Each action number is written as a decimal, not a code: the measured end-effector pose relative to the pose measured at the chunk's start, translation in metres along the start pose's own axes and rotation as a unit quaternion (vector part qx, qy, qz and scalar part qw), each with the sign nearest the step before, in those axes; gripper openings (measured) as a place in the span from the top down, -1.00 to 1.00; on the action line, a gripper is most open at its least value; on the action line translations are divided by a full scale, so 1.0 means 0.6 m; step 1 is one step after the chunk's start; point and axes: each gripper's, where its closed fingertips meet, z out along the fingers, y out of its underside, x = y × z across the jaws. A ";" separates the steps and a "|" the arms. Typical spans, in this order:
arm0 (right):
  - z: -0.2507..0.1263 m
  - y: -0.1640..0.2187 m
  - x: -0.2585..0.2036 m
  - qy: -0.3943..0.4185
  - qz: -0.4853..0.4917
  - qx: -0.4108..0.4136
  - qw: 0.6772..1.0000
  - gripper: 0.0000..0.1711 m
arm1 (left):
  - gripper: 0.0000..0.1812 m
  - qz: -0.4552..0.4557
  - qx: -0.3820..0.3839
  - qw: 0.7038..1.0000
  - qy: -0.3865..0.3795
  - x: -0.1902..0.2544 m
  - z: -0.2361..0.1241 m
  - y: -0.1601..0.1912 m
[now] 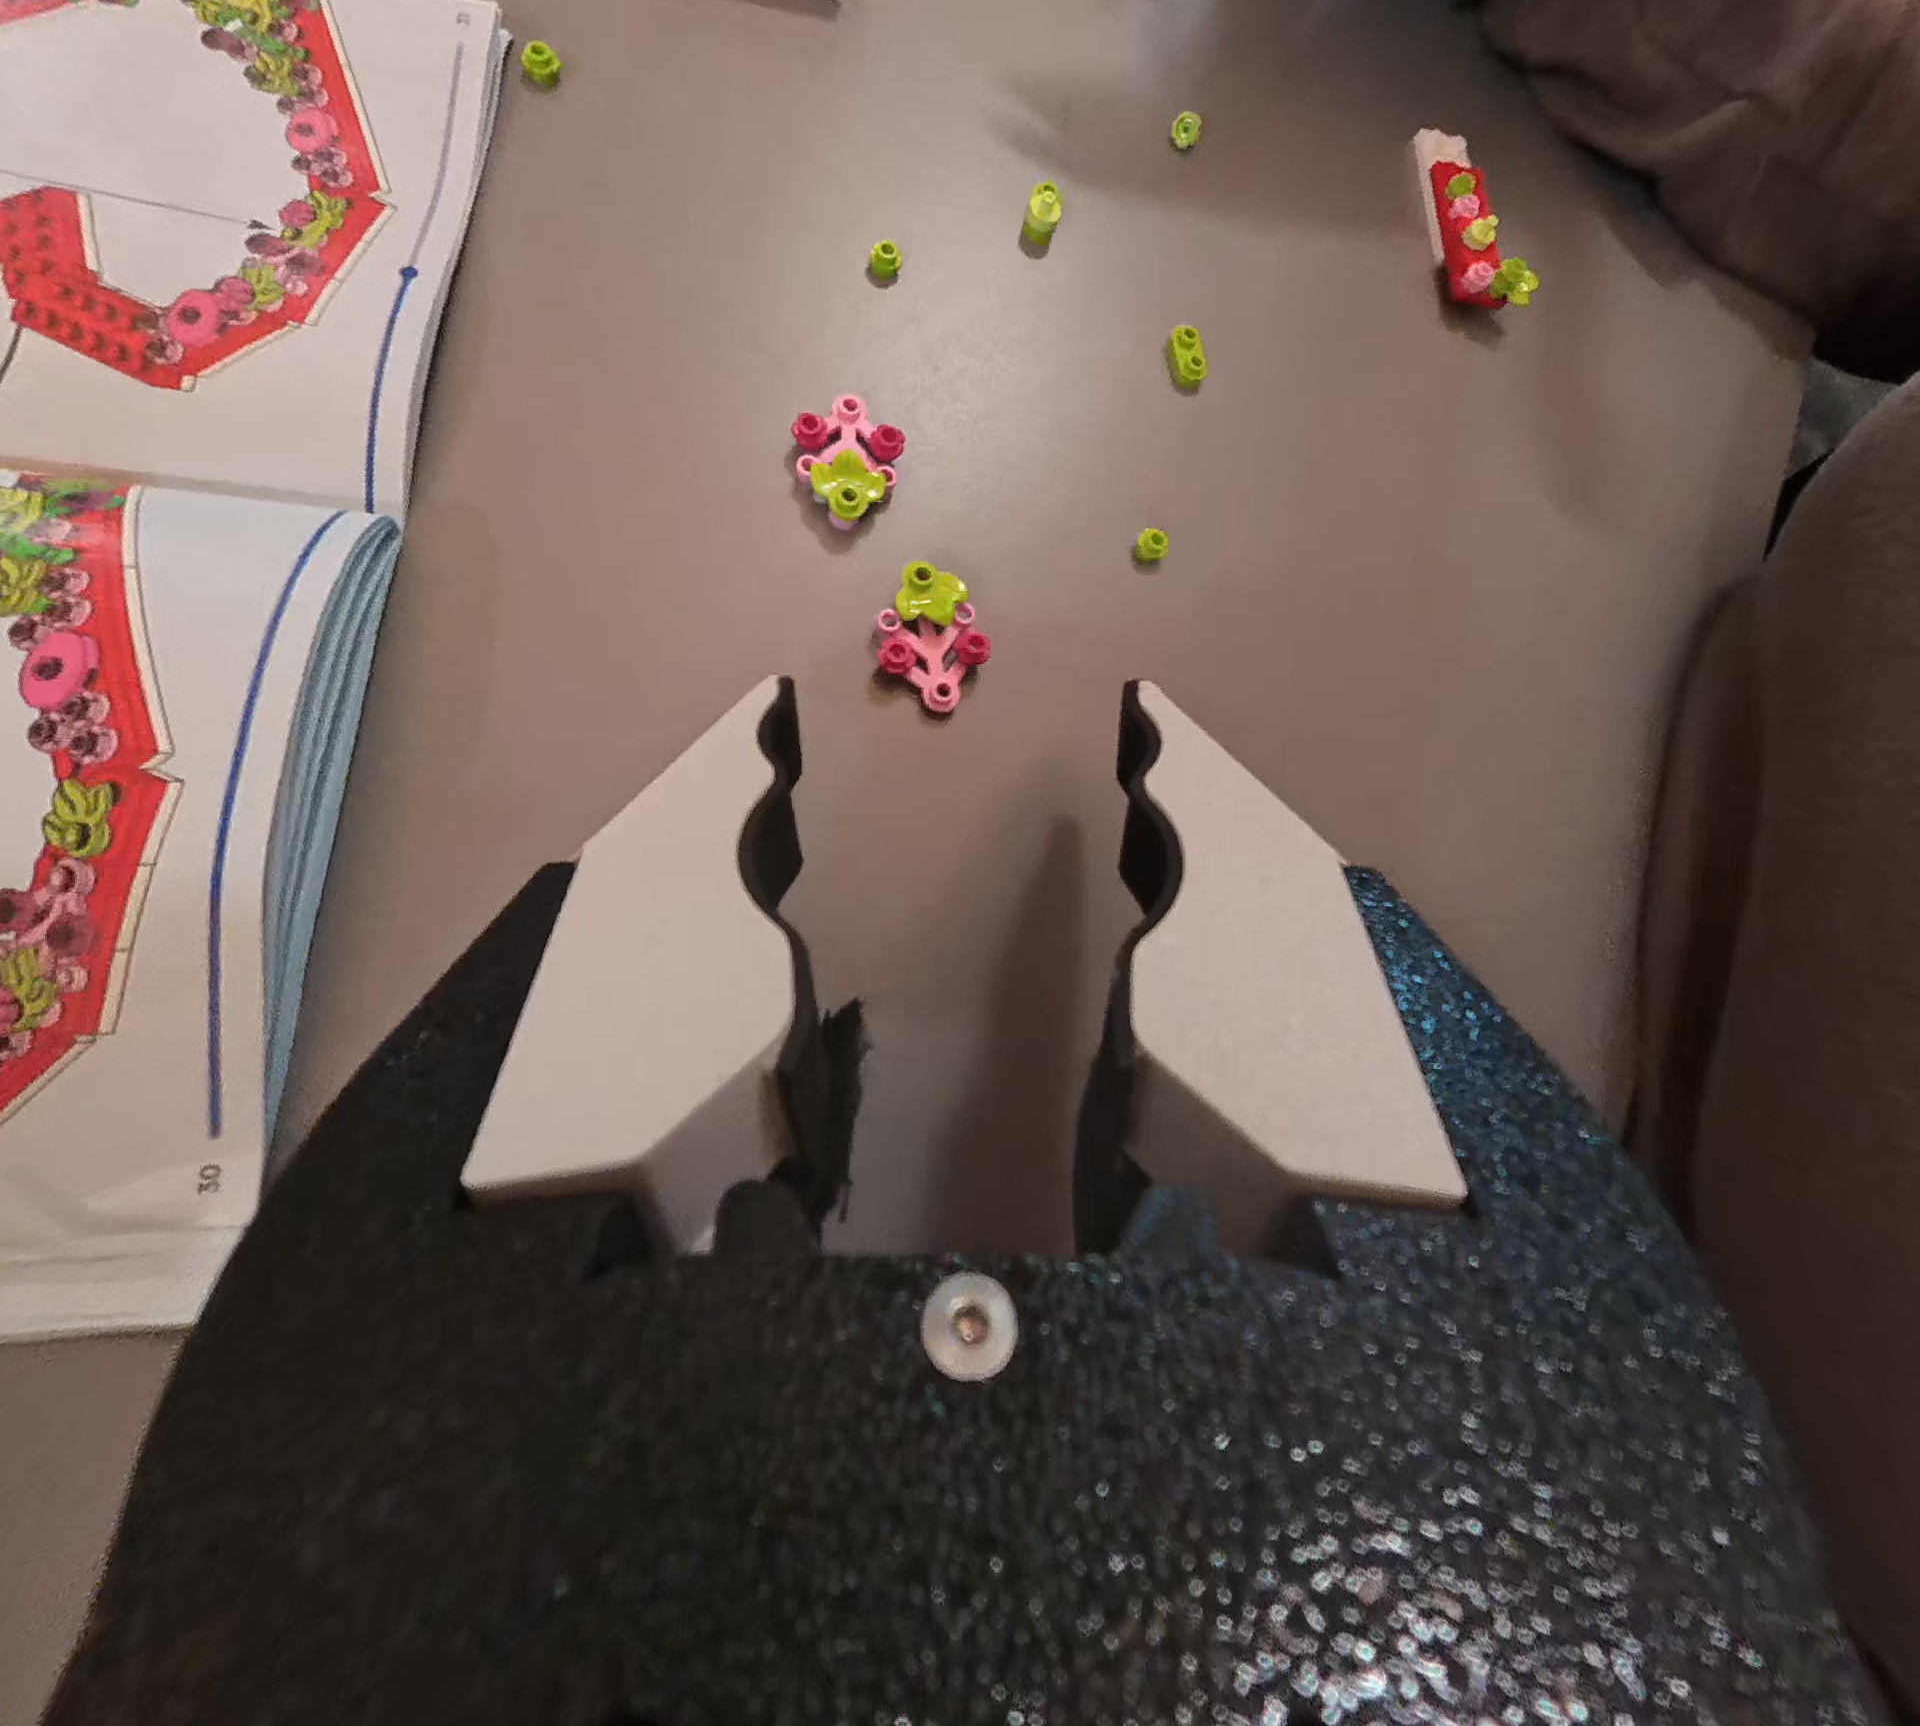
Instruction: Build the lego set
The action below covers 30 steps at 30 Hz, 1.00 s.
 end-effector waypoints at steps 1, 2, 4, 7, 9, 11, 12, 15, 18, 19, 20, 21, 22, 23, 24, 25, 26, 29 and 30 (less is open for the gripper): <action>0.001 0.001 0.000 0.000 -0.002 -0.001 1.000 0.73 | 0.34 -0.003 0.008 1.000 0.001 -0.001 0.000 -0.002; 0.002 0.003 -0.001 -0.001 -0.003 -0.003 1.000 0.73 | 0.35 -0.008 0.019 1.000 0.007 0.000 0.000 -0.006; 0.003 0.006 -0.002 0.000 -0.008 -0.007 1.000 0.73 | 0.35 -0.017 0.038 0.999 0.026 0.008 0.000 -0.012; 0.003 0.006 0.000 0.005 -0.020 -0.008 1.000 0.74 | 0.34 -0.014 0.048 0.998 0.049 0.016 0.002 -0.017; 0.000 0.000 0.006 0.020 -0.036 -0.003 0.999 0.78 | 0.31 0.009 0.075 0.994 0.077 0.028 0.000 -0.033; -0.002 -0.003 0.008 0.024 -0.043 0.000 0.999 0.78 | 0.28 0.046 0.095 0.990 0.088 0.033 -0.002 -0.051; -0.001 -0.002 0.008 0.024 -0.044 -0.001 0.999 0.79 | 0.28 0.072 0.106 0.988 0.084 0.032 -0.003 -0.059; 0.000 -0.001 0.006 0.021 -0.045 -0.002 0.999 0.79 | 0.28 0.122 0.155 0.978 0.064 0.026 -0.011 -0.080; 0.000 -0.001 0.005 0.019 -0.045 -0.002 0.999 0.79 | 0.32 0.123 0.233 0.963 0.051 0.026 -0.038 -0.104; 0.001 0.000 0.004 0.017 -0.044 -0.002 0.999 0.79 | 0.32 0.117 0.260 0.957 0.053 0.026 -0.050 -0.113; 0.001 0.000 0.004 0.017 -0.043 -0.002 0.999 0.79 | 0.34 0.109 0.285 0.951 0.051 0.023 -0.060 -0.119; 0.001 0.000 0.004 0.016 -0.042 -0.003 0.999 0.79 | 0.35 0.102 0.301 0.947 0.046 0.018 -0.069 -0.123; 0.001 0.001 0.004 0.015 -0.041 -0.003 0.999 0.79 | 0.36 0.098 0.310 0.945 0.037 0.012 -0.074 -0.124; 0.001 0.000 0.004 0.015 -0.039 -0.002 0.999 0.79 | 0.36 0.098 0.316 0.943 0.026 0.006 -0.078 -0.124; 0.001 0.000 0.004 0.014 -0.038 -0.002 0.999 0.79 | 0.37 0.100 0.318 0.943 0.015 0.001 -0.080 -0.123; 0.001 0.001 0.004 0.013 -0.036 -0.002 0.999 0.79 | 0.37 0.103 0.318 0.942 0.004 -0.003 -0.080 -0.122; 0.001 0.001 0.004 0.012 -0.035 -0.002 0.999 0.79 | 0.38 0.106 0.318 0.942 -0.005 -0.007 -0.080 -0.121; 0.001 0.001 0.003 0.010 -0.031 -0.002 0.999 0.79 | 0.39 0.106 0.319 0.941 -0.029 -0.018 -0.080 -0.121; 0.001 0.001 0.002 0.009 -0.030 -0.001 0.999 0.79 | 0.41 0.104 0.320 0.941 -0.041 -0.025 -0.081 -0.122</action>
